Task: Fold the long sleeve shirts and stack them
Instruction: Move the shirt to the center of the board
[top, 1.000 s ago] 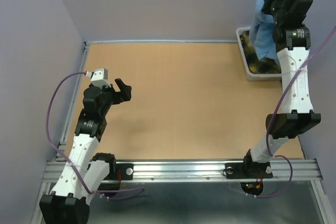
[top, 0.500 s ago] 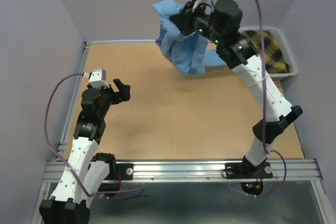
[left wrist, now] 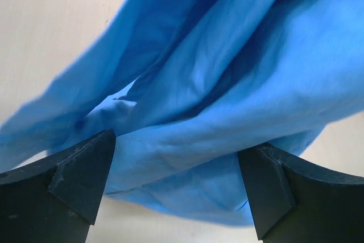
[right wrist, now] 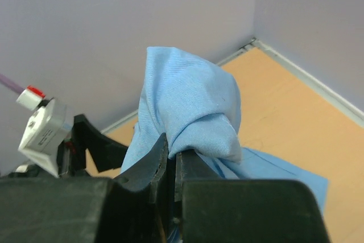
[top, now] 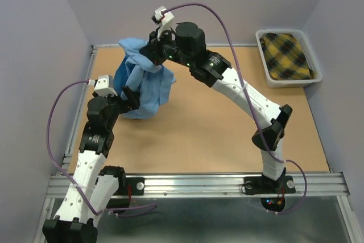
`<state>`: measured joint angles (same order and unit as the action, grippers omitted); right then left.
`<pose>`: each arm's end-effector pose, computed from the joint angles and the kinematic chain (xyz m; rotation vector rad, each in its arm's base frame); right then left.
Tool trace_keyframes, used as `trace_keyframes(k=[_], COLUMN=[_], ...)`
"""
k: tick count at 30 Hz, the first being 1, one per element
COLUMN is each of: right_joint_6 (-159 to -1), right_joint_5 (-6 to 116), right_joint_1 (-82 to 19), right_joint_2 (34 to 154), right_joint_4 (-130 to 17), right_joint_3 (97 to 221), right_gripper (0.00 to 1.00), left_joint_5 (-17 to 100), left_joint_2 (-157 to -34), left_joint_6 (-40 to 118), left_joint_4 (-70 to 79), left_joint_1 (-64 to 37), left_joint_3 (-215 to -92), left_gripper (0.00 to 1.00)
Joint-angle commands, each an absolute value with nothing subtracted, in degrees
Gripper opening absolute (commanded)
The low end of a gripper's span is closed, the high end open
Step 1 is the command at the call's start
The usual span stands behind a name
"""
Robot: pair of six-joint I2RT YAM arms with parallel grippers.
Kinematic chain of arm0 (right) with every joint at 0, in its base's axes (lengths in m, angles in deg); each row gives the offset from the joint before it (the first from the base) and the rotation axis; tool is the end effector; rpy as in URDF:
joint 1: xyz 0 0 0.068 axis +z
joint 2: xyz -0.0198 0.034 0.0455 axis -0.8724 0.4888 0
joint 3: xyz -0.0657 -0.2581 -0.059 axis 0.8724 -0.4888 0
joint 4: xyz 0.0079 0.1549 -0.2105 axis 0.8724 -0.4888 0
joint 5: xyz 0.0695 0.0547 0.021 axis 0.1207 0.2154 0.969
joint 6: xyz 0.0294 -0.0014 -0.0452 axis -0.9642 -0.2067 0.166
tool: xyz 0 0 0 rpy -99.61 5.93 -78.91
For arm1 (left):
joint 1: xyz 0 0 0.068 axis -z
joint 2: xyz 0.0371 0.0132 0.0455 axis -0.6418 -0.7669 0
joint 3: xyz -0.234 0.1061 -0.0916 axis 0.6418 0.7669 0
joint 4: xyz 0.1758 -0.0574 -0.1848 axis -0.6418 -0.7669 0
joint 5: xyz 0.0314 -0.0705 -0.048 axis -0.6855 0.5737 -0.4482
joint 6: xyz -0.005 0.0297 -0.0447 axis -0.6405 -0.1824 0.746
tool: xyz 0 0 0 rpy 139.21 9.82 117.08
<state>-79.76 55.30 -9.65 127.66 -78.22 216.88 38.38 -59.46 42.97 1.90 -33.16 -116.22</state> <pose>0.2802 0.3545 0.4830 -0.7427 1.5305 0.8698 0.1714 -0.0234 0.3134 -0.0607 1.6644 -0.3666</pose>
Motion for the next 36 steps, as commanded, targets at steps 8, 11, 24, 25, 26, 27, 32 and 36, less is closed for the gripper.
trace_keyframes(k=[8,11,24,25,26,27,32,36], right_joint_6=[-94.4,-99.7,-100.0,-100.9,-101.9,-103.6,-112.7,-124.3], right_joint_5=[32.8,34.6,36.1,37.1,37.9,38.6,35.1,33.1], right_joint_1=[-19.4,-28.6,-36.1,-36.0,-36.0,-35.8,-34.1,-33.7], right_joint_2=[108.0,106.4,98.7,97.7,96.7,94.9,89.9,86.7], right_joint_4=[-69.3,-69.5,-76.7,-76.8,-76.8,-76.8,-76.9,-76.8], right_joint_3=[180.7,170.4,158.6,155.1,153.4,151.4,140.2,130.4], right_gripper=[0.21,0.48,1.00,1.00,1.00,1.00,0.98,0.96], left_joint_5=[39.0,39.6,44.9,45.0,45.1,45.2,45.5,45.4], left_joint_2=[-59.2,-59.9,-67.5,-68.5,-69.5,-72.0,-80.8,-88.1], left_joint_6=[42.6,42.7,43.5,43.5,43.7,44.2,48.4,51.3], left_joint_4=[4.7,4.8,4.7,4.7,4.5,4.4,2.6,2.7], left_joint_1=[-32.8,-32.8,-32.6,-32.7,-32.7,-32.7,-32.7,-32.6], left_joint_3=[-115.5,-115.4,-115.8,-116.2,-116.6,-117.1,-122.7,-126.4], left_gripper=[0.98,0.98,0.98,0.98,0.98,0.98,0.99,0.98])
